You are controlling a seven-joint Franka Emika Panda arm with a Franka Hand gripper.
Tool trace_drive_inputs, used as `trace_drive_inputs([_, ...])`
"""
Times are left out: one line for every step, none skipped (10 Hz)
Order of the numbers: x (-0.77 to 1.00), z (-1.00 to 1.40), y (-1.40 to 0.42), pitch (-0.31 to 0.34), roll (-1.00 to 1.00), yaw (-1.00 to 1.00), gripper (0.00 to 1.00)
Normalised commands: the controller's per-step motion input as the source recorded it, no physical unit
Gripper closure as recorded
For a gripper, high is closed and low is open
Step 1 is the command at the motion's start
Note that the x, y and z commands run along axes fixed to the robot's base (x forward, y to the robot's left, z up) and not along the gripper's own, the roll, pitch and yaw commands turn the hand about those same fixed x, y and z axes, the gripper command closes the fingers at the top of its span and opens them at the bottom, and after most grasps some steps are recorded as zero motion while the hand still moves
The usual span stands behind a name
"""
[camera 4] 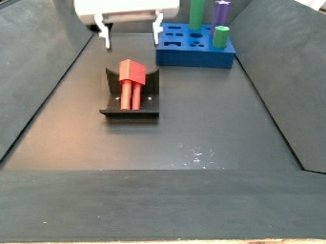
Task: Pick up the 3 prong object. Move up. Place the 3 prong object on the fixture. Regrasp the 3 prong object. Move to above the board. Insert the 3 prong object.
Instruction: Regrasp the 3 prong object.
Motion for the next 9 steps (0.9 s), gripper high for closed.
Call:
trace_drive_inputs([0.10,-1.00,0.04,-0.100,0.08,-0.01,0.00])
trace_drive_inputs([0.11,-1.00,0.03,-0.084,0.08,-0.03,0.00])
trace_drive_inputs([0.11,-0.87,0.02,-0.054,0.07,-0.04,0.00])
trace_drive_inputs([0.10,-0.72,0.01,-0.032,0.07,-0.04,0.00])
trace_drive_inputs([0.08,-0.53,0.01,-0.013,0.07,-0.04,0.00])
trace_drive_inputs([0.08,-0.43,0.01,-0.005,0.07,-0.03,0.00])
trace_drive_inputs([0.07,-0.25,0.01,-0.002,0.06,-0.01,0.00])
trace_drive_inputs([0.02,-0.18,0.00,0.014,0.05,0.00,0.00])
trace_drive_inputs([0.01,-0.17,0.00,0.012,0.05,0.00,0.00])
